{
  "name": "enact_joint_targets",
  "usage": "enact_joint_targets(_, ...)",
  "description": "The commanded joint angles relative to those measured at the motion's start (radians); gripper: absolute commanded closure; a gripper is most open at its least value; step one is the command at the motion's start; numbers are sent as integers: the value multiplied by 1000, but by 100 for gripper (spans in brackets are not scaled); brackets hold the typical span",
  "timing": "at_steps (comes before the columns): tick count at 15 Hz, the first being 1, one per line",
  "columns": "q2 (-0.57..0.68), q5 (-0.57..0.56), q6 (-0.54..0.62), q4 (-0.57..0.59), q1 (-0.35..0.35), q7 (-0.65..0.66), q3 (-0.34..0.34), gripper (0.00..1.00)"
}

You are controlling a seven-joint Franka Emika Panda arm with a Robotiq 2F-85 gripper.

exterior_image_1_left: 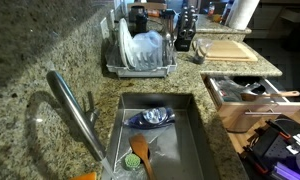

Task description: Open the tap, remove the wooden spoon from the open drawer, put it on the chopping board, and then close the drawer

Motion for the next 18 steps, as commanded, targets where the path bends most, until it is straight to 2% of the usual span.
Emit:
enact_joint_targets(1, 96, 23, 205, -32, 114, -176, -183, 0)
enact_joint_targets(4, 210, 163, 274, -13, 230, -375, -311, 0)
enact_joint_targets(5, 247, 200, 185, 21, 257, -390, -324, 0)
enact_joint_targets(6, 165, 124, 216, -17, 232, -316, -316, 0)
enact_joint_targets(9, 236, 163, 211, 1, 286, -348, -351, 0)
enact_joint_targets(10, 202, 188, 232, -24, 307, -419, -366, 0)
enact_joint_targets(11, 198, 178, 276, -42, 325, -497, -381, 0)
enact_joint_targets(14, 251, 178, 384, -14, 381, -585, -395, 0)
enact_joint_targets(17, 321, 156, 566, -15, 421, -653, -399, 0)
enact_joint_targets(18, 353, 143, 616, -15, 421, -631, -396, 0)
